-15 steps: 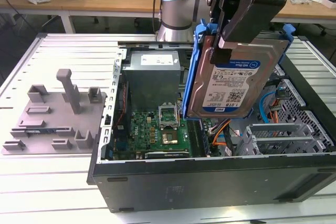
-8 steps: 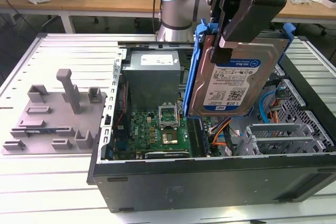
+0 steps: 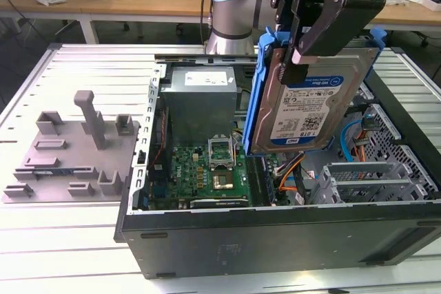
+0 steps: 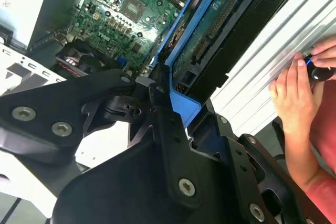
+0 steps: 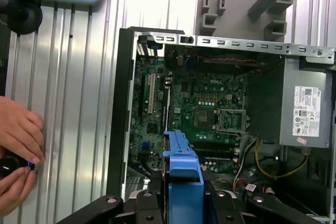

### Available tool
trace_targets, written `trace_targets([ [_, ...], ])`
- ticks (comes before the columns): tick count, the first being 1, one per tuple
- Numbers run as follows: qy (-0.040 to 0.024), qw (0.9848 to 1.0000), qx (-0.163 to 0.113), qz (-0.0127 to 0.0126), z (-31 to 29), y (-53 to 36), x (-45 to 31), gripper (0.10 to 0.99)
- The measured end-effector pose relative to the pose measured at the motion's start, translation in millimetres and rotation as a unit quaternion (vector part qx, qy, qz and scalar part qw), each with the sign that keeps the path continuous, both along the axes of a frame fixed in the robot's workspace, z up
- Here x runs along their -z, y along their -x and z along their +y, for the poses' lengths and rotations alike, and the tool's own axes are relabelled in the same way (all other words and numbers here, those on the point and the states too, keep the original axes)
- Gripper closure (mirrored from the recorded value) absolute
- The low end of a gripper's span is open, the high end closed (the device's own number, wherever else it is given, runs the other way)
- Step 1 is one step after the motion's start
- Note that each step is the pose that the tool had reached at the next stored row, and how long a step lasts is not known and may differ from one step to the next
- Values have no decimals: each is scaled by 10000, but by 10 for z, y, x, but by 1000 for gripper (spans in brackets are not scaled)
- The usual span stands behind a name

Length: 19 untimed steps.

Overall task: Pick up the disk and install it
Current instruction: 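Insert the disk into the insertion slot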

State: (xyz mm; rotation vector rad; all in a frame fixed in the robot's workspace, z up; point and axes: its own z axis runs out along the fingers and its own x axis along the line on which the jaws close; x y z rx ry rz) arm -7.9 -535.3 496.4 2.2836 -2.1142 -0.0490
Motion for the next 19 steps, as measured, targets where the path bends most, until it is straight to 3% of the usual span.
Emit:
trace_targets([
  [4, -8, 10000, 7, -5, 0, 1, -1, 718],
  [6, -45, 10000, 68, -11, 0, 1, 2, 718],
  [10, -46, 9997, 254, -12, 0, 1, 8, 718],
  [16, -48, 9997, 260, -12, -4, 1, 9, 718],
  [19, -65, 9996, 275, -29, -8, -1, 9, 718],
])
